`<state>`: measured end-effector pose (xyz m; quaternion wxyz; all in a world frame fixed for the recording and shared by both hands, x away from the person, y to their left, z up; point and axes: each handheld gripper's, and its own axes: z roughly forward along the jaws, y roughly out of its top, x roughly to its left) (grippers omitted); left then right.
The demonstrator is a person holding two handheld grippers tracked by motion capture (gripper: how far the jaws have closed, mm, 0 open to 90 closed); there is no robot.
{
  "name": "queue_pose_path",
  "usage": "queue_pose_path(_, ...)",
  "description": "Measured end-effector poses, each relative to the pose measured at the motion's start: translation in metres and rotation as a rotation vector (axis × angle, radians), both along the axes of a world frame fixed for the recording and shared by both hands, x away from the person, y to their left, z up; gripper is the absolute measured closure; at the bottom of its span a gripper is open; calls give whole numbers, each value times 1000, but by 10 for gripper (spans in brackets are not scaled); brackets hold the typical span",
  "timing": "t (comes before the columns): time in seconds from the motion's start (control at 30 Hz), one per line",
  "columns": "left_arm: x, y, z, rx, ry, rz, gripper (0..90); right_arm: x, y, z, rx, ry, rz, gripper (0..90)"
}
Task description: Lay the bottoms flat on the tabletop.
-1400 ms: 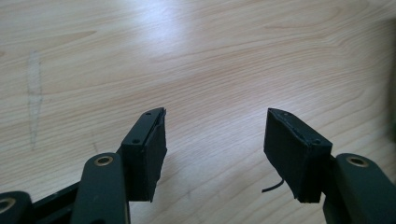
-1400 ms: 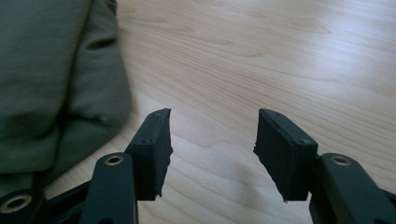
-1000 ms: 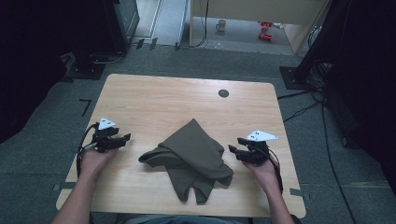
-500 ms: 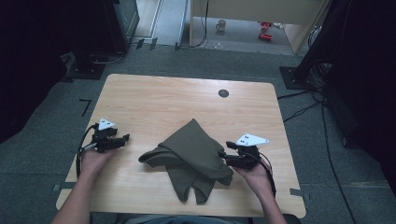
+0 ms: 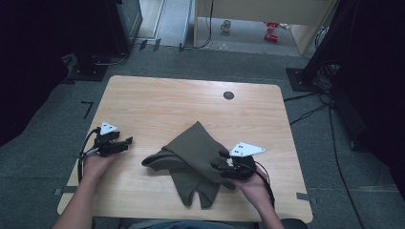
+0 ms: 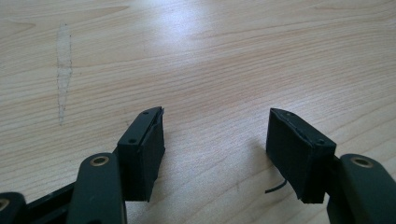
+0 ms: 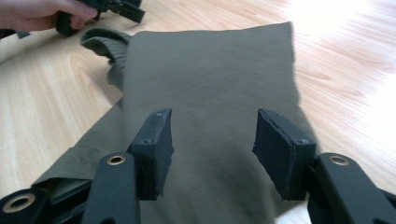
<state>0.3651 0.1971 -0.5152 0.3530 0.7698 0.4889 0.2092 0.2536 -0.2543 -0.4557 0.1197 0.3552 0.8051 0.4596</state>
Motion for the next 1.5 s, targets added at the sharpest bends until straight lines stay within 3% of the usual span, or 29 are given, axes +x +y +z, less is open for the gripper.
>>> queue_pose_path(0.4,-1,-1,-1,9,-12,-4,375,-13,24,-7,4,18,62,438)
queue_pose_path(0.67,-1,-2,-1,15,-14,-4,373,-14,36,-21,-42,41,93,441)
queue_pose_path(0.83,-1,-2,-1,14,-14,-3,373,-12,37,-27,-100,8,81,588)
queue_pose_path(0.87,-1,-2,-1,15,-14,-3,373,-12,37,-28,-124,-5,81,631)
queue_pose_path(0.9,-1,-2,-1,15,-14,-3,373,-10,37,-30,-140,-9,77,762)
queue_pose_path(0.93,-1,-2,-1,15,-14,-3,373,-10,37,-30,-140,-9,77,762)
queue_pose_path(1.0,-1,-2,-1,15,-14,-2,373,-9,36,-29,-143,-26,75,848)
queue_pose_path(1.23,-1,-2,-1,15,-14,-1,373,0,31,-3,-136,-79,79,880)
queue_pose_path(1.5,-1,-2,-1,15,-14,1,373,33,23,27,-130,-109,63,881)
